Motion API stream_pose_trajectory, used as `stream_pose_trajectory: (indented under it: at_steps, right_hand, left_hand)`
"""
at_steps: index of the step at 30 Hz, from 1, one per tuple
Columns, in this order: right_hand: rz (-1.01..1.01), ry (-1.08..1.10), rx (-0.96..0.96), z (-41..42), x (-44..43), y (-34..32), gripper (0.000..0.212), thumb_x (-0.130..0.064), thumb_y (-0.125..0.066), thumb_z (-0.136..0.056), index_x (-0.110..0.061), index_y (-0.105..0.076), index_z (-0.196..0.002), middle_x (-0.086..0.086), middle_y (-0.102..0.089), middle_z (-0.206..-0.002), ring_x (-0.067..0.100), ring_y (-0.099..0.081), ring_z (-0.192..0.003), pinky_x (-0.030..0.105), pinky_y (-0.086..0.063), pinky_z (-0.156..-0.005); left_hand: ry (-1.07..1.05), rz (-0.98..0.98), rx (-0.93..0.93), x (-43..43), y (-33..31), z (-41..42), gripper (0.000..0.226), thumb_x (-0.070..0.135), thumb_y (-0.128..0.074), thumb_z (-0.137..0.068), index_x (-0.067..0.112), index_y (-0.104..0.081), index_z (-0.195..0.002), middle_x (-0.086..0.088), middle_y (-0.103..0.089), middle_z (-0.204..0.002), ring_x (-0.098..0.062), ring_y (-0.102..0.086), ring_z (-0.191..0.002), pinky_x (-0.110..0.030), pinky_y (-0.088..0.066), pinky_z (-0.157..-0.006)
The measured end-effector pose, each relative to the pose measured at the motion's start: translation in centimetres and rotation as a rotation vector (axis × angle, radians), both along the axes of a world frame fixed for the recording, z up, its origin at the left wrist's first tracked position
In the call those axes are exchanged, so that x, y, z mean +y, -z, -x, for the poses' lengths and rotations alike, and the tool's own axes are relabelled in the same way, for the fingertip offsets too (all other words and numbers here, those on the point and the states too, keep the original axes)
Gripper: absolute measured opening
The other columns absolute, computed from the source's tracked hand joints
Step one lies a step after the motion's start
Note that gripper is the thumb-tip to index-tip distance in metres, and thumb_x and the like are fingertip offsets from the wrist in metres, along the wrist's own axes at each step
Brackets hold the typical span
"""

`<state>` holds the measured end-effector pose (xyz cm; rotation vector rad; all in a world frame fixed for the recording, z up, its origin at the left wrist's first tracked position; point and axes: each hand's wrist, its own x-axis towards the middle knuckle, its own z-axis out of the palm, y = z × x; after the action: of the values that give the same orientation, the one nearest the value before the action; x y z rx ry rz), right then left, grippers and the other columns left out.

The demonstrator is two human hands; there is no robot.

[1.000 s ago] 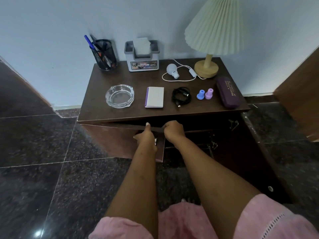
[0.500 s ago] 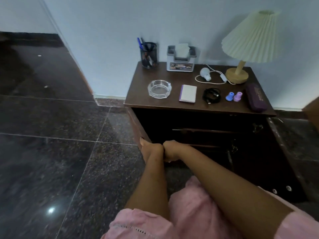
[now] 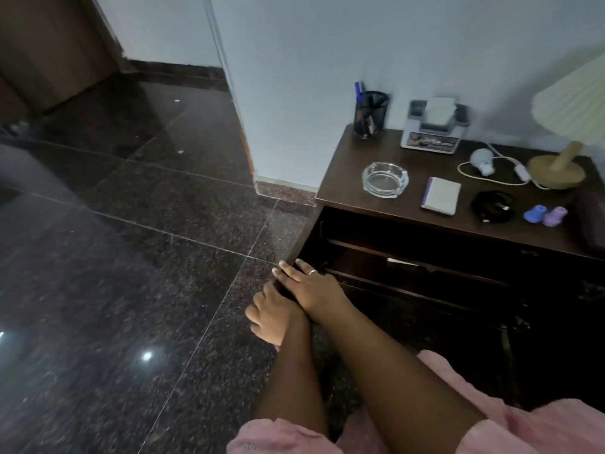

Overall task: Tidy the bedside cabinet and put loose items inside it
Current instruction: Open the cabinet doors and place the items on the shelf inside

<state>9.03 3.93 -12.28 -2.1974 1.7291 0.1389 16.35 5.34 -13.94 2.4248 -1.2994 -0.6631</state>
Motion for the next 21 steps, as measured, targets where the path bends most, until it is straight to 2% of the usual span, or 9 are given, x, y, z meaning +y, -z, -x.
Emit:
stream_pose_trajectory:
  at_steps: [2, 5, 8, 13, 16, 18, 21]
  right_hand:
    - [0.021, -0.011, -0.003, -0.5, -0.5, 0.8, 0.055, -0.024, -0.027, -0.103, -0.032, 0.001, -0.150, -0.015, 0.010, -0.158, 0.017, 0.002, -0.147, 0.046, -0.037, -0.102]
    - [0.032, -0.021, -0.017, -1.2, -1.0, 1.2, 0.061, -0.017, -0.030, -0.102, -0.025, 0.006, -0.151, -0.011, 0.015, -0.158, 0.019, 0.006, -0.147, 0.043, -0.039, -0.103]
    - [0.052, -0.027, -0.051, -1.5, -1.2, 1.6, 0.064, -0.016, -0.032, -0.101, -0.022, 0.008, -0.151, -0.008, 0.016, -0.158, 0.021, 0.008, -0.147, 0.041, -0.041, -0.102]
    - [0.079, -0.081, -0.070, -0.1, -0.8, 1.3, 0.062, -0.014, -0.031, -0.100, -0.019, 0.004, -0.151, -0.006, 0.009, -0.160, 0.017, 0.005, -0.147, 0.040, -0.038, -0.105]
    - [0.072, -0.034, -0.122, 1.4, -0.6, 0.7, 0.070, -0.008, -0.037, -0.096, -0.017, 0.004, -0.151, -0.004, 0.007, -0.160, 0.016, 0.006, -0.147, 0.041, -0.036, -0.108]
    - [0.064, 0.018, -0.154, 2.5, -0.6, 0.1, 0.073, -0.007, -0.038, -0.094, -0.016, 0.005, -0.151, -0.003, 0.006, -0.160, 0.018, 0.007, -0.147, 0.042, -0.032, -0.111]
    - [0.071, 0.116, -0.197, 4.6, -0.5, -0.7, 0.071, -0.009, -0.038, -0.095, -0.015, 0.004, -0.151, 0.000, 0.005, -0.160, 0.019, 0.006, -0.147, 0.040, -0.023, -0.116]
  left_hand:
    - [0.060, 0.031, -0.061, -0.1, 1.2, -0.3, 0.037, 0.023, -0.036, -0.098, 0.025, -0.040, -0.135, -0.002, -0.037, -0.143, -0.024, -0.025, -0.134, -0.043, -0.026, -0.107]
    - [0.018, 0.101, -0.172, -0.4, 2.5, -0.7, 0.048, 0.024, -0.039, -0.097, 0.034, -0.027, -0.143, 0.003, -0.021, -0.154, -0.022, -0.006, -0.144, -0.046, -0.011, -0.116]
    - [0.052, 0.096, -0.246, -0.9, 3.1, -0.9, 0.061, 0.028, -0.040, -0.098, 0.036, -0.007, -0.148, 0.004, -0.004, -0.159, -0.023, 0.010, -0.146, -0.048, -0.001, -0.116]
    - [0.088, 0.056, -0.337, -0.7, 3.6, -0.8, 0.076, 0.029, -0.043, -0.096, 0.035, 0.013, -0.147, 0.005, 0.010, -0.159, -0.022, 0.020, -0.144, -0.050, 0.005, -0.115]
    - [0.066, 0.012, -0.343, -0.8, 2.9, -0.3, 0.082, 0.025, -0.045, -0.094, 0.031, 0.017, -0.146, 0.004, 0.015, -0.158, -0.022, 0.023, -0.143, -0.055, 0.008, -0.113]
    - [0.123, 0.027, -0.334, -1.2, 2.0, 0.7, 0.080, 0.024, -0.044, -0.095, 0.028, 0.017, -0.147, 0.003, 0.016, -0.158, -0.021, 0.024, -0.143, -0.054, 0.011, -0.112]
    - [0.162, 0.098, -0.165, -2.0, -0.5, 3.3, 0.072, 0.016, -0.040, -0.095, 0.028, 0.006, -0.150, 0.004, 0.009, -0.159, -0.019, 0.019, -0.145, -0.049, 0.009, -0.114]
